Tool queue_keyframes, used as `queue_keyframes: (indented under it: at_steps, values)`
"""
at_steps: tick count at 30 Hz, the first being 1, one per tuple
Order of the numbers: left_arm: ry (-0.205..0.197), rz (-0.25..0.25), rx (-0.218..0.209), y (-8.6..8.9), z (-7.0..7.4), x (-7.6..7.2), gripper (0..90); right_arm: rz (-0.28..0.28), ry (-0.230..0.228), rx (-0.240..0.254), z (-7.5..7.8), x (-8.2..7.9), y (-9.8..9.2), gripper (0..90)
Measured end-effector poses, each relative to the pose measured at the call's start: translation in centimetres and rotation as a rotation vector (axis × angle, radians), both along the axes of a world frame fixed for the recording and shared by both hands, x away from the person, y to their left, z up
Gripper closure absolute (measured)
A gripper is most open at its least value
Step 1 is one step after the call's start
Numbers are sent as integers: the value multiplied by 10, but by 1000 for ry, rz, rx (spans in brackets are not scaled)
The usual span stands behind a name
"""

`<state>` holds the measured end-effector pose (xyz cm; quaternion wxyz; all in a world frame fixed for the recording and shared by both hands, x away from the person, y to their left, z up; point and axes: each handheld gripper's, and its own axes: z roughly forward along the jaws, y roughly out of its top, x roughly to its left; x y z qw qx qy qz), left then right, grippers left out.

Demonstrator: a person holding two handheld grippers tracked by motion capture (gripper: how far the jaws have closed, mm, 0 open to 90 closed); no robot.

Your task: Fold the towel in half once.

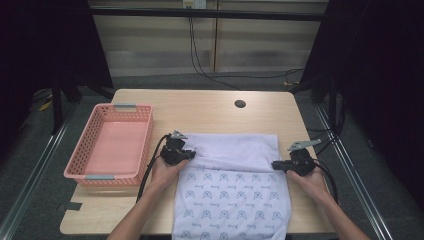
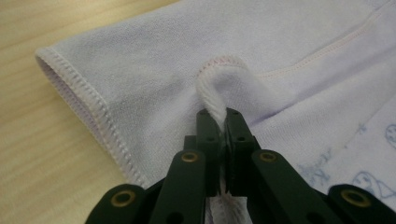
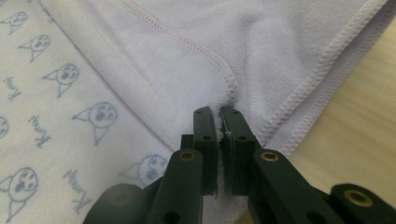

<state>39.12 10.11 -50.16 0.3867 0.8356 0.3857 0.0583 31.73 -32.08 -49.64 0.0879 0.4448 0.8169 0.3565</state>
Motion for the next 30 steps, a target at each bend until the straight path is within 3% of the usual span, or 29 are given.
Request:
queue_keyframes:
  at_steps: [5, 8, 13, 16, 24, 30]
  values:
    - [-2, 26, 5, -5, 0, 17, 869, -11, -1, 2, -1, 17, -5, 860]
    - [1, 46, -20, -7, -3, 28, 869, -41, -10, -3, -1, 29, -6, 860]
    - [-16, 43, 43, -14, 1, 43, 870, -52, -18, -1, -2, 46, -7, 860]
    - [-7, 57, 33, -11, 0, 55, 870, -79, -14, 35, -4, 57, -8, 859]
    - [-35, 82, 38, -14, -2, 74, 870, -110, -1, 36, -5, 85, -4, 859]
    - [-56, 93, 45, -20, -3, 90, 870, -160, -4, -18, -2, 102, -1, 859]
